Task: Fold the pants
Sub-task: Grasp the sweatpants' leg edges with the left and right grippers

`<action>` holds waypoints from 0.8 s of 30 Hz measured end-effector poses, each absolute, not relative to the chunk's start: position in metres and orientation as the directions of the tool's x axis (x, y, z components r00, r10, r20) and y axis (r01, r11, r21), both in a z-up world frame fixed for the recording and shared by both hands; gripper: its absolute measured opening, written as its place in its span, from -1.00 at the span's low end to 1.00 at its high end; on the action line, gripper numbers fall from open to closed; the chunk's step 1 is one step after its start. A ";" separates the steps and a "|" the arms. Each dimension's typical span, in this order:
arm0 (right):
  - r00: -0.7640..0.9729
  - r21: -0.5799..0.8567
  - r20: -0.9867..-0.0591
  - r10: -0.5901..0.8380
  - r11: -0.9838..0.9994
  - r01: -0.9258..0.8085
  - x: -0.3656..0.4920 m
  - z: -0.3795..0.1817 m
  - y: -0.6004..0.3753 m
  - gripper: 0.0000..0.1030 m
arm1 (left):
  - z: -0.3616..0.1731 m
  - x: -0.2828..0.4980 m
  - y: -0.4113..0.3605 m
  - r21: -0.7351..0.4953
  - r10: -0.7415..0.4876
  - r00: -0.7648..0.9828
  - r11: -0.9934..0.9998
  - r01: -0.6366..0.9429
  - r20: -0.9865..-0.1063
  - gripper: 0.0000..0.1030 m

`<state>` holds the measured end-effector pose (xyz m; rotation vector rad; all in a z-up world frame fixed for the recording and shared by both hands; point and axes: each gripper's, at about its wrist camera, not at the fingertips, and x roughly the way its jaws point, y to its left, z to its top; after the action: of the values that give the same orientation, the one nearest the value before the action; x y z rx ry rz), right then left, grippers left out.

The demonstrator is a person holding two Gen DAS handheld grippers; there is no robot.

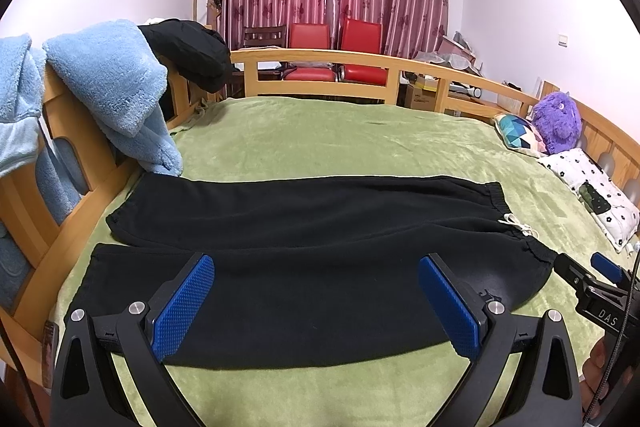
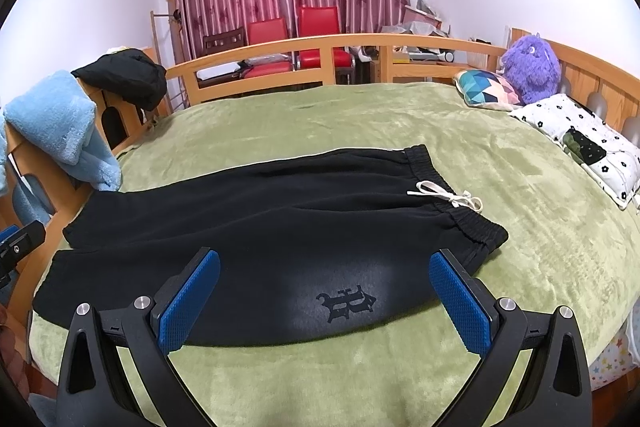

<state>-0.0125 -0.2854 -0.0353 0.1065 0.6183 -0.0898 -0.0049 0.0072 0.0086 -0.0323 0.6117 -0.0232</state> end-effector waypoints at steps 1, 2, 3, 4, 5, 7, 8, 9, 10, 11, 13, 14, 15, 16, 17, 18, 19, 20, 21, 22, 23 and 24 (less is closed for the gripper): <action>0.809 0.075 -0.585 -0.051 0.990 0.117 -0.011 -0.036 -0.285 0.99 | 0.009 -0.003 0.007 -0.034 -0.028 0.820 0.999 0.011 -0.571 1.00; 0.808 0.079 -0.587 -0.051 0.990 0.120 -0.010 -0.038 -0.286 0.99 | 0.009 -0.002 0.008 -0.032 -0.025 0.821 0.999 0.008 -0.571 1.00; 0.806 0.082 -0.589 -0.051 0.989 0.122 -0.009 -0.039 -0.287 0.99 | 0.009 0.000 0.008 -0.032 -0.023 0.821 0.999 0.005 -0.570 1.00; 0.805 0.086 -0.591 -0.049 0.989 0.124 -0.007 -0.040 -0.287 0.99 | 0.008 0.002 0.010 -0.033 -0.021 0.821 0.999 0.002 -0.571 1.00; 0.805 0.094 -0.592 -0.048 0.987 0.128 -0.006 -0.042 -0.289 0.99 | 0.007 0.005 0.010 -0.030 -0.018 0.821 1.000 0.001 -0.570 1.00; 0.806 0.102 -0.590 -0.050 0.986 0.135 -0.003 -0.044 -0.290 0.99 | 0.002 0.008 0.010 -0.015 -0.014 0.821 1.000 0.006 -0.571 1.00; 0.809 0.104 -0.586 -0.050 0.985 0.136 -0.002 -0.045 -0.290 0.98 | 0.000 0.011 0.011 -0.007 -0.015 0.819 1.000 0.013 -0.574 1.00; 0.812 0.100 -0.581 -0.057 0.985 0.141 -0.001 -0.045 -0.291 0.97 | -0.003 0.012 0.012 -0.001 -0.014 0.817 1.000 0.016 -0.577 1.00; 0.815 0.094 -0.575 -0.065 0.985 0.145 -0.001 -0.046 -0.291 0.96 | -0.006 0.014 0.014 0.004 -0.009 0.812 1.000 0.014 -0.584 1.00; 0.820 0.089 -0.568 -0.072 0.985 0.148 0.001 -0.046 -0.292 0.95 | -0.009 0.016 0.016 0.006 -0.005 0.807 1.000 0.011 -0.590 1.00; 0.820 0.085 -0.567 -0.082 0.984 0.157 0.006 -0.045 -0.293 0.90 | -0.014 0.018 0.024 -0.014 -0.026 0.797 1.000 0.022 -0.604 1.00; 0.815 0.095 -0.576 -0.068 0.984 0.150 0.009 -0.044 -0.294 0.88 | -0.015 0.019 0.031 -0.032 -0.035 0.791 0.999 0.019 -0.611 1.00; 0.809 0.112 -0.586 -0.045 0.984 0.136 0.013 -0.042 -0.296 0.81 | -0.017 0.019 0.037 -0.044 -0.034 0.787 0.999 0.008 -0.616 1.00; 0.806 0.127 -0.592 -0.025 0.984 0.124 0.016 -0.040 -0.297 0.79 | -0.017 0.019 0.046 -0.057 -0.029 0.781 0.998 -0.008 -0.624 0.99; 0.805 0.139 -0.593 -0.013 0.983 0.119 0.019 -0.036 -0.299 0.79 | -0.017 0.020 0.053 -0.066 -0.029 0.776 0.998 -0.016 -0.630 0.99; 0.809 0.144 -0.588 -0.012 0.982 0.120 0.021 -0.032 -0.302 0.79 | -0.016 0.020 0.061 -0.079 -0.031 0.771 0.997 -0.025 -0.636 0.98; 0.813 0.145 -0.582 -0.013 0.982 0.120 0.022 -0.029 -0.304 0.79 | -0.015 0.019 0.070 -0.090 -0.028 0.767 0.995 -0.038 -0.641 0.98; 0.815 0.144 -0.579 -0.015 0.982 0.120 0.023 -0.026 -0.306 0.79 | -0.015 0.017 0.077 -0.093 -0.022 0.764 0.994 -0.050 -0.645 0.98; 0.814 0.136 -0.581 -0.018 0.983 0.120 0.024 -0.024 -0.308 0.79 | -0.015 0.014 0.086 -0.085 -0.006 0.761 0.994 -0.065 -0.649 0.98; 0.809 0.120 -0.588 -0.024 0.986 0.116 0.025 -0.022 -0.311 0.79 | -0.018 0.010 0.092 -0.075 0.008 0.760 0.994 -0.075 -0.650 0.98; 0.807 0.106 -0.590 -0.028 0.988 0.112 0.023 -0.022 -0.312 0.79 | -0.020 0.007 0.097 -0.065 0.023 0.759 0.994 -0.086 -0.651 0.98; 0.806 0.085 -0.591 -0.038 0.990 0.109 0.022 -0.021 -0.314 0.79 | -0.021 0.004 0.103 -0.055 0.036 0.755 0.994 -0.096 -0.655 0.98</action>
<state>0.0219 -0.3145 -0.0208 0.1174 0.6297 -0.0789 0.0040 0.1028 -0.0215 -0.0874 0.7115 0.0720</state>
